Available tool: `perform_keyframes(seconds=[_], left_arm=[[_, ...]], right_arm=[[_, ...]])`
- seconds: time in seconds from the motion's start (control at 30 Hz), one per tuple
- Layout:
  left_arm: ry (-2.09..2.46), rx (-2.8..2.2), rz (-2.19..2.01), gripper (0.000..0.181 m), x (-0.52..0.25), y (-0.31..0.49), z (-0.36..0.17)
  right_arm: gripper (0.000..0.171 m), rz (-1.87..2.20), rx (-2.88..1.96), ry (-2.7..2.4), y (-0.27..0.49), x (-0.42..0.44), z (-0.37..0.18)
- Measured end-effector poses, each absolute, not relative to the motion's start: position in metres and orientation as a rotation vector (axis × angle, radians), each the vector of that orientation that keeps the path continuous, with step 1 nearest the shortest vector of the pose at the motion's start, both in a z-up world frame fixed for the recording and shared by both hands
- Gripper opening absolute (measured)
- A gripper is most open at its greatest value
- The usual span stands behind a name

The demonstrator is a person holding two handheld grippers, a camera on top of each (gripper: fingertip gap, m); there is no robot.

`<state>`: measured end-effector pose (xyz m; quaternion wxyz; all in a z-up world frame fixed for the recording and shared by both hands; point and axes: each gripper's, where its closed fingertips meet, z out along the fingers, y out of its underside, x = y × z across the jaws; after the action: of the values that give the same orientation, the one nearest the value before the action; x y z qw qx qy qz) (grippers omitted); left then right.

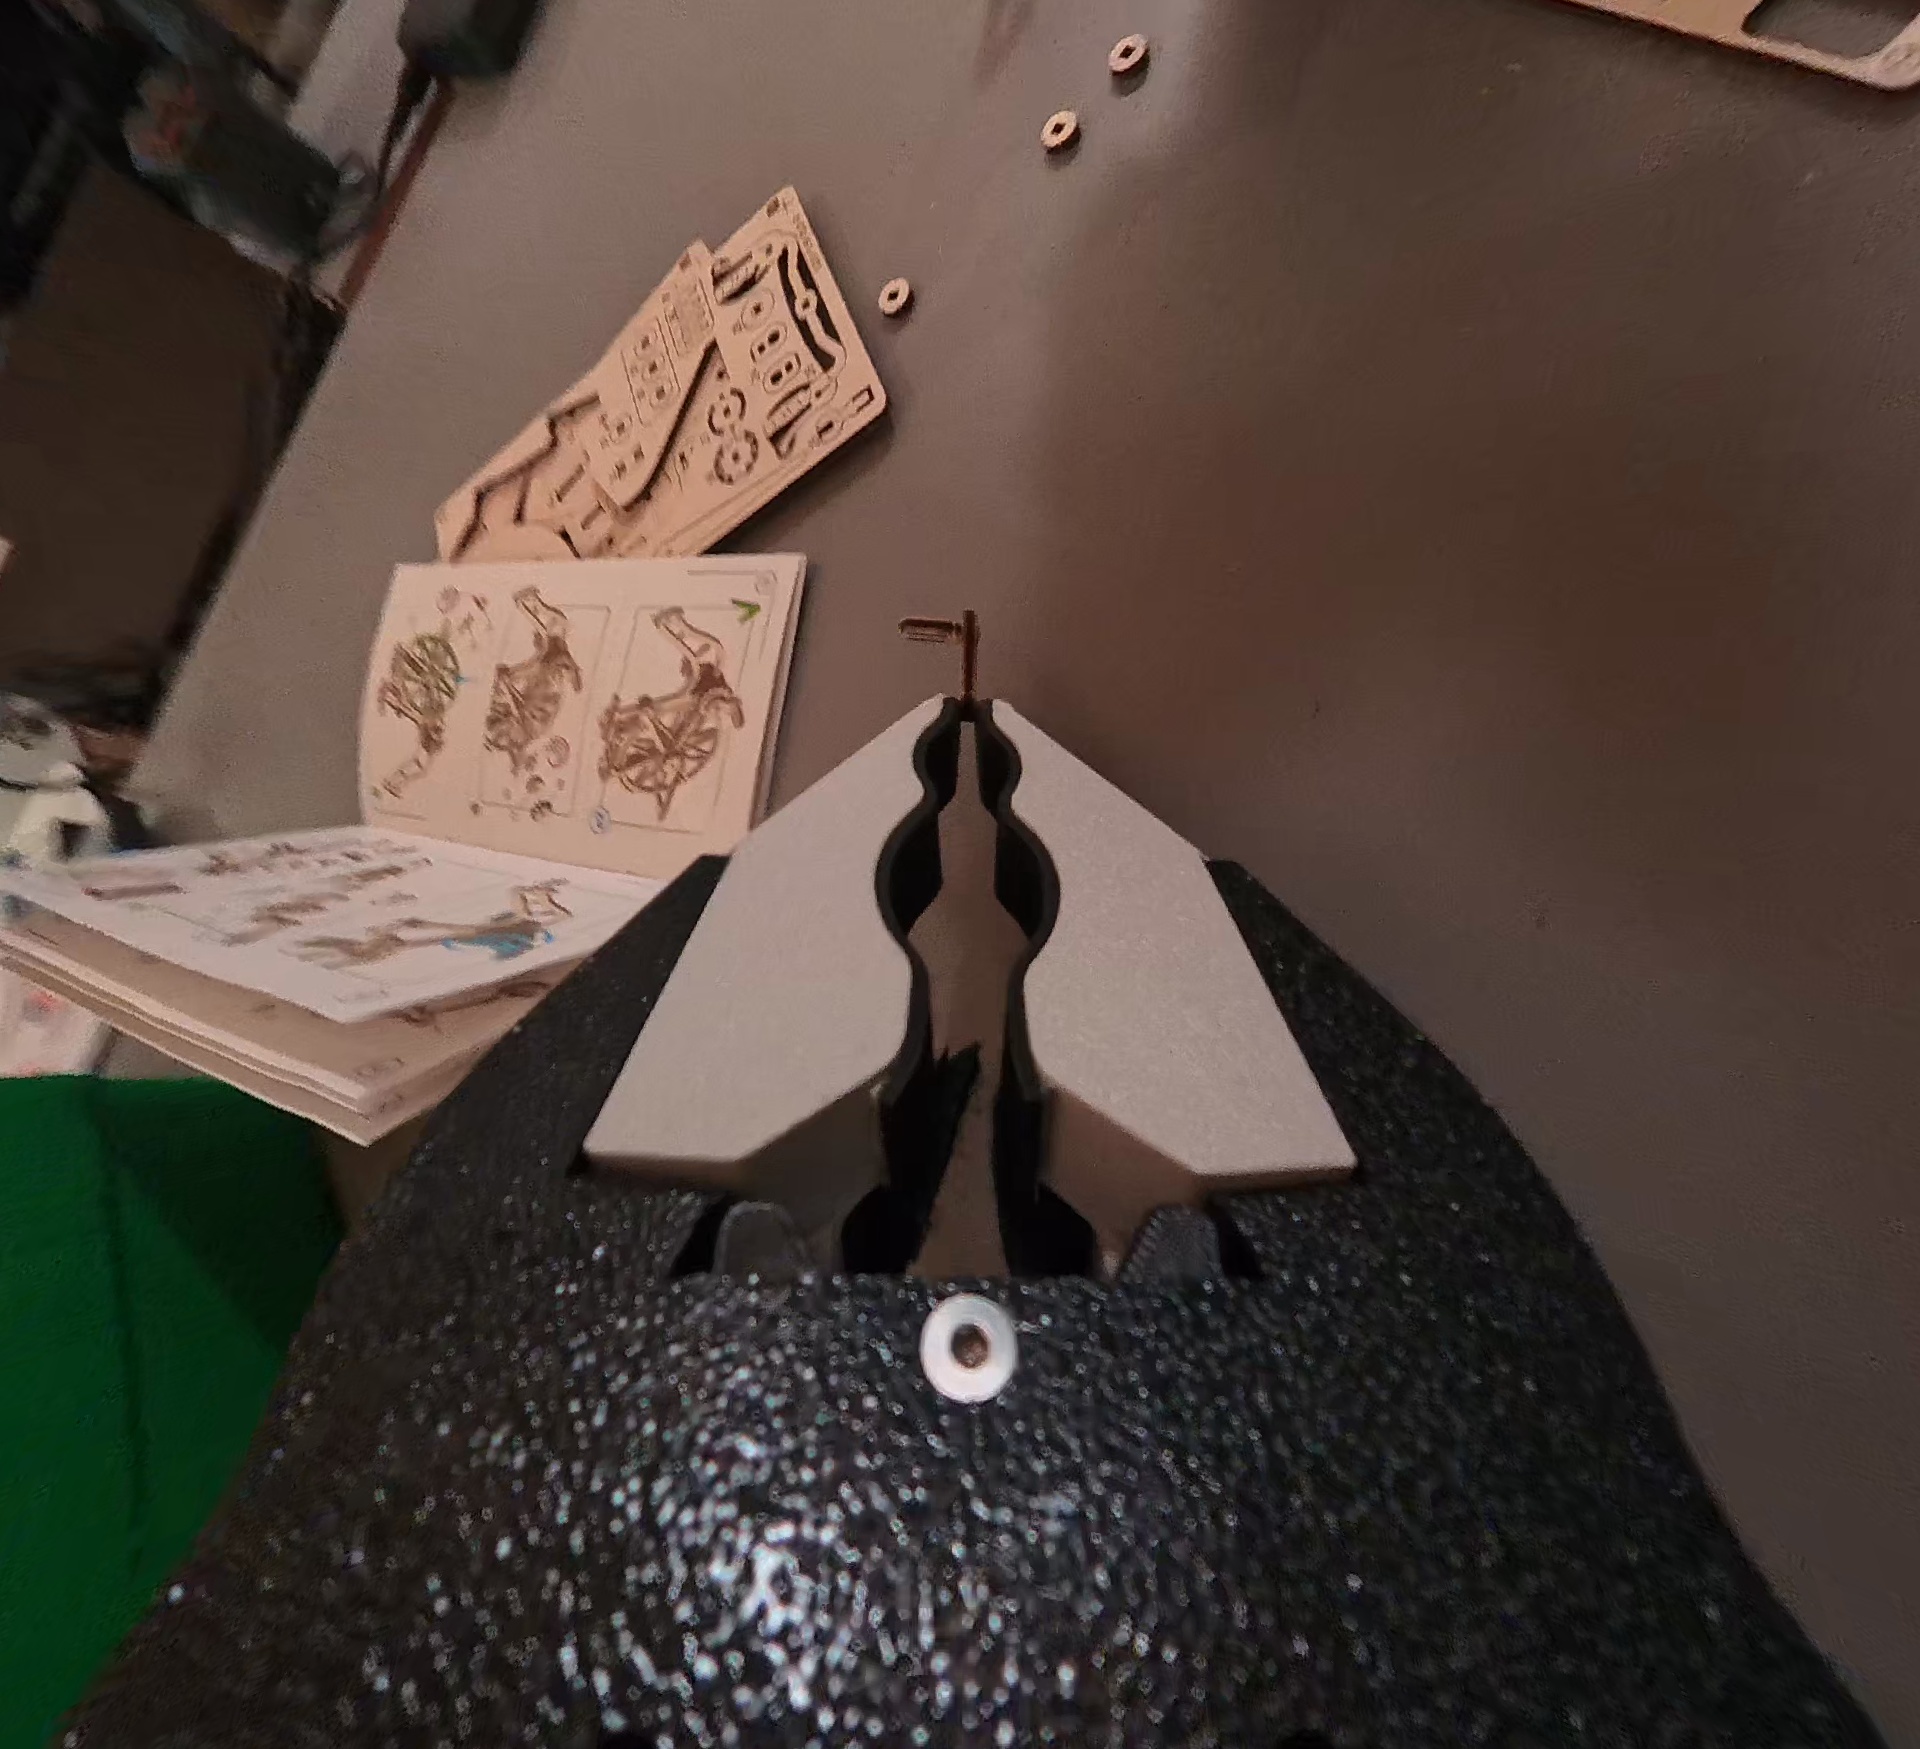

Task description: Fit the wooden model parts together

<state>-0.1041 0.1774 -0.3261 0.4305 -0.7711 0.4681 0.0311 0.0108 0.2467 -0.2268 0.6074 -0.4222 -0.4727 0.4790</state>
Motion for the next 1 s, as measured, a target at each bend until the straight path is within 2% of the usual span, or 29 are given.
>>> perform_keyframes(seconds=[0.27,0.43,0.77,1.0], left_arm=[[1.544,-1.611,0.515,0.001,-0.093,0.181,-0.330],[1.532,-1.576,0.361,0.001,-0.070,0.177,-0.327],[1.543,-1.562,0.342,0.001,-0.065,0.175,-0.326],[1.452,-1.720,0.197,0.001,-0.067,0.173,-0.333]], right_arm=[[0.001,1.104,-0.972,-1.099,0.246,0.010,-0.227],[0.001,1.100,-0.970,-1.104,0.245,0.010,-0.227],[0.001,1.100,-0.966,-1.110,0.244,0.010,-0.228],[0.001,1.094,-0.963,-1.112,0.243,0.010,-0.228]])
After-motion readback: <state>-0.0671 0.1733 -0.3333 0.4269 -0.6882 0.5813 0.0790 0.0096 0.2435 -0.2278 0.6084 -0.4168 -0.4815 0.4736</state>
